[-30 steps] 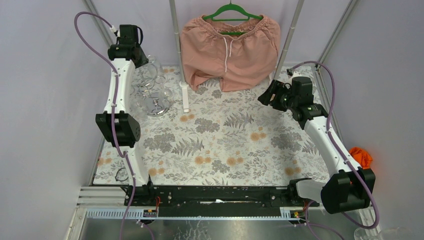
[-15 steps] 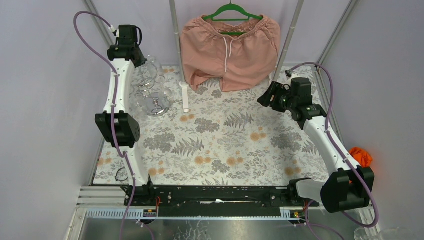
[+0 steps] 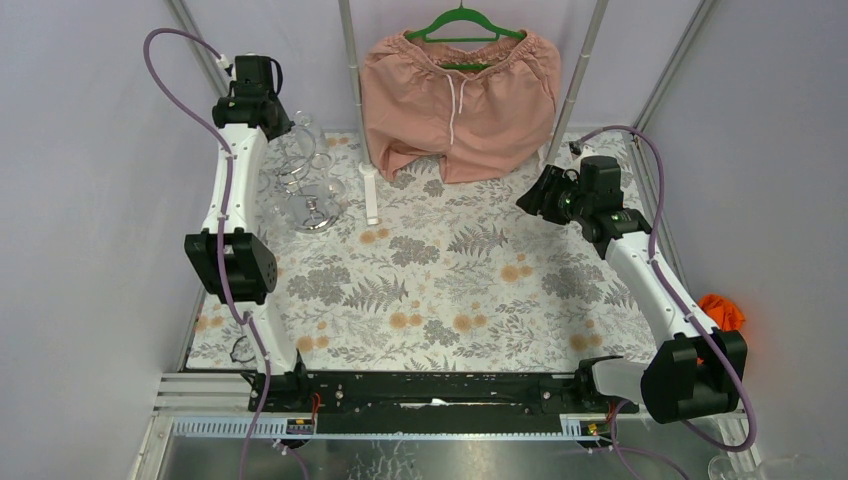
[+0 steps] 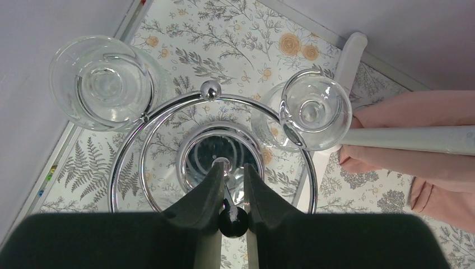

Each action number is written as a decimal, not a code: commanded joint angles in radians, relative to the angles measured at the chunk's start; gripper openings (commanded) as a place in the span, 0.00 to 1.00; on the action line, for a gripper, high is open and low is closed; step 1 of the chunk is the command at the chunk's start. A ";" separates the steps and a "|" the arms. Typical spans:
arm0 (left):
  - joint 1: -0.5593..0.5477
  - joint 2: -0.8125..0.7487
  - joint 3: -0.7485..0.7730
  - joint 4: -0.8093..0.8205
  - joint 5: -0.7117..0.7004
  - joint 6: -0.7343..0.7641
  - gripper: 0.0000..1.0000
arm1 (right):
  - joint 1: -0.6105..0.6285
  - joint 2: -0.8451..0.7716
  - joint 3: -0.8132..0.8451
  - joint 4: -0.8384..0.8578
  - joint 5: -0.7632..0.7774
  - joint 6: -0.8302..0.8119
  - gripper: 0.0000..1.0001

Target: Take the wine glass off the wine glass rack

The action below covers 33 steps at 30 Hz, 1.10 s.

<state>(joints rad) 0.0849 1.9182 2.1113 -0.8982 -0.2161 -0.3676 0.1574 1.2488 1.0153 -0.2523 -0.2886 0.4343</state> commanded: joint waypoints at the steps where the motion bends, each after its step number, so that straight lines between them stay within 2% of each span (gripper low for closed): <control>1: -0.018 -0.058 0.023 -0.006 0.035 0.003 0.00 | 0.008 0.006 -0.004 0.034 -0.024 -0.003 0.51; 8: -0.030 -0.073 0.044 -0.010 0.031 -0.001 0.00 | 0.008 0.002 -0.010 0.035 -0.025 -0.003 0.49; 18: -0.034 -0.086 0.168 -0.074 0.048 -0.008 0.00 | 0.008 0.006 -0.009 0.041 -0.030 -0.002 0.48; 26: -0.042 -0.139 0.141 -0.085 0.076 -0.015 0.00 | 0.008 0.002 -0.009 0.040 -0.036 -0.001 0.46; 33: -0.129 -0.206 0.095 -0.112 0.034 -0.021 0.00 | 0.008 -0.012 -0.012 0.038 -0.038 -0.002 0.45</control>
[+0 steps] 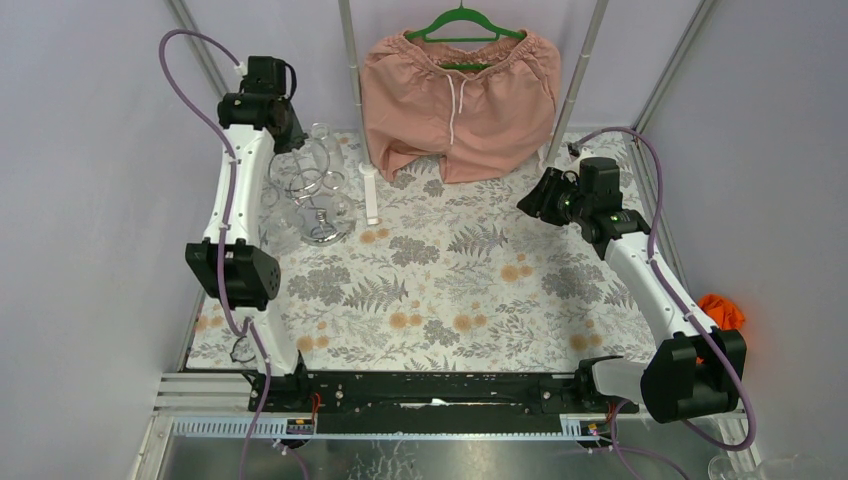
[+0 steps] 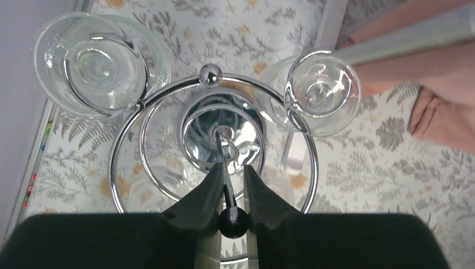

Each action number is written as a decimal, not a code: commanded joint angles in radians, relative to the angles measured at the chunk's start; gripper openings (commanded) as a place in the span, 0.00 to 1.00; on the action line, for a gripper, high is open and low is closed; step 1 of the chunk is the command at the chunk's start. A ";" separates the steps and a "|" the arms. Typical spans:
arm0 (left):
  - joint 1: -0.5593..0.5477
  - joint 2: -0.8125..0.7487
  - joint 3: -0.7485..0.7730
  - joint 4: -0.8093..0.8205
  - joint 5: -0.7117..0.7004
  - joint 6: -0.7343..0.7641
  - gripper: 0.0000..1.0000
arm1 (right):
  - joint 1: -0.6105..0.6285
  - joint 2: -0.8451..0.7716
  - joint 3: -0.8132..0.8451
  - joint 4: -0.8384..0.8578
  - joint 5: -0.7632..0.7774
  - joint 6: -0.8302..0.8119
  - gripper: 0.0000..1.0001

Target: Take the wine glass off the wine glass rack

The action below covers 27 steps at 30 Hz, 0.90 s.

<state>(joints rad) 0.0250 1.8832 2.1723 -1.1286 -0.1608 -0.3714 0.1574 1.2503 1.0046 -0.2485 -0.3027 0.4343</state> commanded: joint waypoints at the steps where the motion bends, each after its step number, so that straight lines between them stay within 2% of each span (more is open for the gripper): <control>1: -0.084 -0.186 0.020 0.114 -0.033 -0.021 0.00 | 0.008 -0.016 -0.002 0.032 -0.024 -0.002 0.44; 17: -0.249 -0.401 -0.256 0.103 -0.137 -0.069 0.00 | 0.008 -0.089 -0.034 0.004 -0.040 0.002 0.43; 27: -0.469 -0.455 -0.344 0.103 -0.229 -0.134 0.00 | 0.008 -0.153 -0.057 -0.016 -0.043 0.019 0.42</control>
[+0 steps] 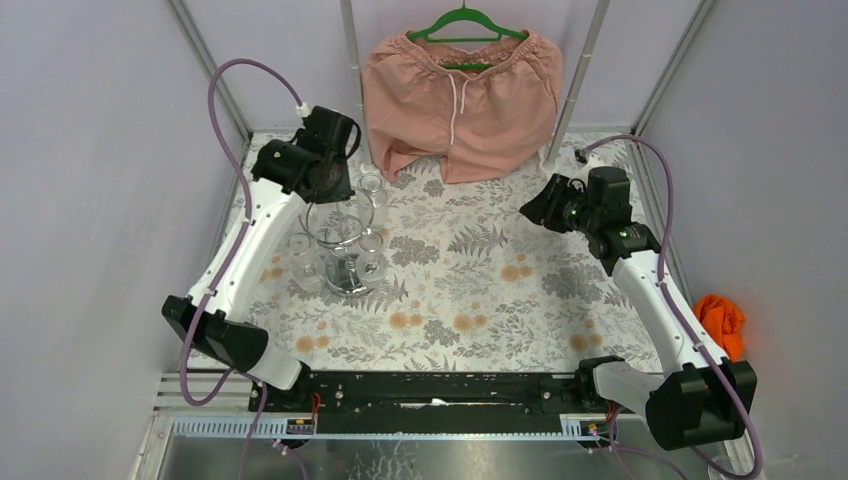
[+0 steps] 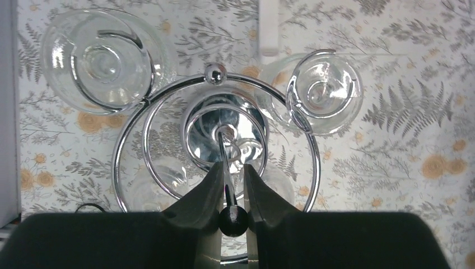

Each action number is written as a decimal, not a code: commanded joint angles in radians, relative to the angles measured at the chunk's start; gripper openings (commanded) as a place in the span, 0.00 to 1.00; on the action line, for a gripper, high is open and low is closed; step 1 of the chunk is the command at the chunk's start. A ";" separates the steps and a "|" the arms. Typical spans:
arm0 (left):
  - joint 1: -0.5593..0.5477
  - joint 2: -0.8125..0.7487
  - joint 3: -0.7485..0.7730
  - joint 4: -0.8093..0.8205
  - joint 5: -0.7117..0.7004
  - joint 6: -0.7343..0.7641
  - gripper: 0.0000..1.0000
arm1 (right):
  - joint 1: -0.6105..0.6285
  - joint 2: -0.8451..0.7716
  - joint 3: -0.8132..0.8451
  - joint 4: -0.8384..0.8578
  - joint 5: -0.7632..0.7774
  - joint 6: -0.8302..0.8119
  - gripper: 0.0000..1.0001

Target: Take the wine glass off the wine glass rack

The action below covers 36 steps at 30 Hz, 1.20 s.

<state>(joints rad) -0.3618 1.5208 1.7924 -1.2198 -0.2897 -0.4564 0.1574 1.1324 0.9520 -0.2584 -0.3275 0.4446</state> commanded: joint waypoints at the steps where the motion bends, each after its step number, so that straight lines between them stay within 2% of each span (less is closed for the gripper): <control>1: -0.097 -0.093 0.032 0.190 -0.107 -0.059 0.00 | 0.008 -0.040 -0.004 -0.009 -0.019 0.010 0.42; 12: -0.285 -0.046 -0.021 0.263 -0.156 -0.125 0.00 | 0.008 -0.076 0.010 -0.040 -0.005 0.011 0.41; 19: -0.359 0.060 0.074 0.298 -0.159 -0.106 0.00 | 0.008 -0.116 0.026 -0.068 0.047 0.004 0.41; 25: -0.391 0.159 0.166 0.345 -0.155 -0.067 0.00 | 0.009 -0.157 0.032 -0.091 0.105 0.001 0.59; 30: -0.392 0.241 0.274 0.333 -0.145 -0.037 0.00 | 0.009 -0.170 0.034 -0.102 0.135 -0.008 0.67; 36: -0.393 0.327 0.366 0.335 -0.143 -0.007 0.00 | 0.008 -0.175 0.030 -0.102 0.160 -0.010 0.72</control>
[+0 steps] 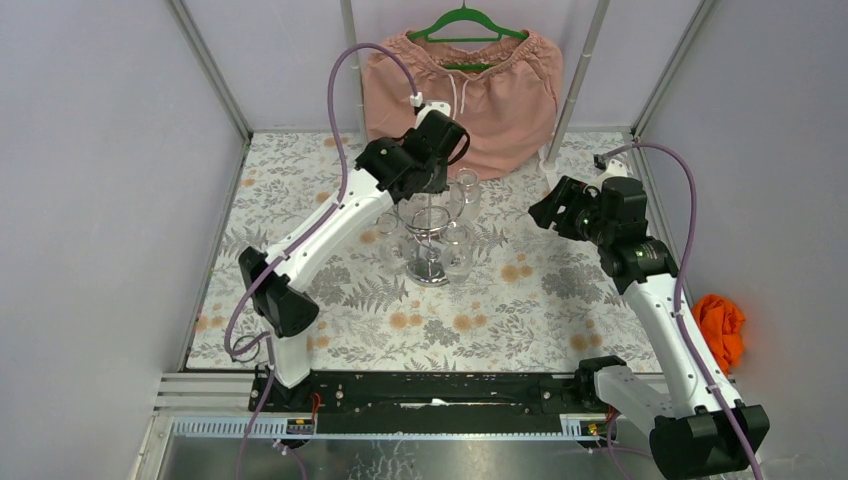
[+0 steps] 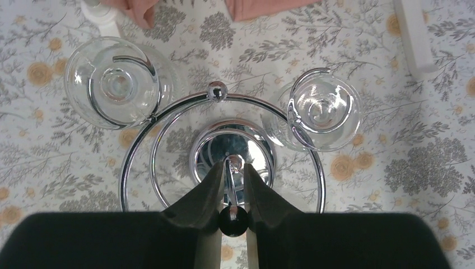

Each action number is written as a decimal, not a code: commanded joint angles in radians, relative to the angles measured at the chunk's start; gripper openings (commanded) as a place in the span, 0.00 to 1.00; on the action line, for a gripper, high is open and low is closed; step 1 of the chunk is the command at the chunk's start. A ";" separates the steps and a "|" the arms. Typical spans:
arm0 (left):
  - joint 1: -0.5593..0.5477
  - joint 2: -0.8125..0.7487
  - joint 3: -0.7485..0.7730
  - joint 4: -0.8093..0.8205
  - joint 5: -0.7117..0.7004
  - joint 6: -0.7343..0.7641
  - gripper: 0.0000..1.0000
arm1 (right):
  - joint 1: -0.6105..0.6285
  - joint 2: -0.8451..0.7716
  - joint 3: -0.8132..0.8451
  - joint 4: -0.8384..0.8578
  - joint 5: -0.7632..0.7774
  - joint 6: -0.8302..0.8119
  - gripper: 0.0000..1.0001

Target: Take the wine glass off the wine glass rack

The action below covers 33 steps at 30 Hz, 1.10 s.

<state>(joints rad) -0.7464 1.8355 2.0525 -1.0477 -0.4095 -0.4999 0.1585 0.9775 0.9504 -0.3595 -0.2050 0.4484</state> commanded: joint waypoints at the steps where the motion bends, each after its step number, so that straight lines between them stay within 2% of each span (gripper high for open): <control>1: -0.008 0.029 0.125 0.163 -0.019 0.043 0.00 | 0.007 -0.022 0.032 -0.001 0.041 -0.014 0.73; 11: 0.013 0.172 0.302 0.181 0.003 0.087 0.00 | 0.007 -0.037 0.027 -0.009 0.070 -0.014 0.78; 22: 0.074 0.202 0.282 0.276 0.059 0.095 0.00 | 0.007 -0.037 0.019 -0.004 0.083 -0.011 0.79; 33: 0.090 0.171 0.224 0.353 0.111 0.087 0.00 | 0.007 -0.022 0.016 0.006 0.085 -0.005 0.80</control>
<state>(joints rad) -0.6666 2.0480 2.2829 -0.8967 -0.3084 -0.4145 0.1585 0.9546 0.9504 -0.3756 -0.1394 0.4488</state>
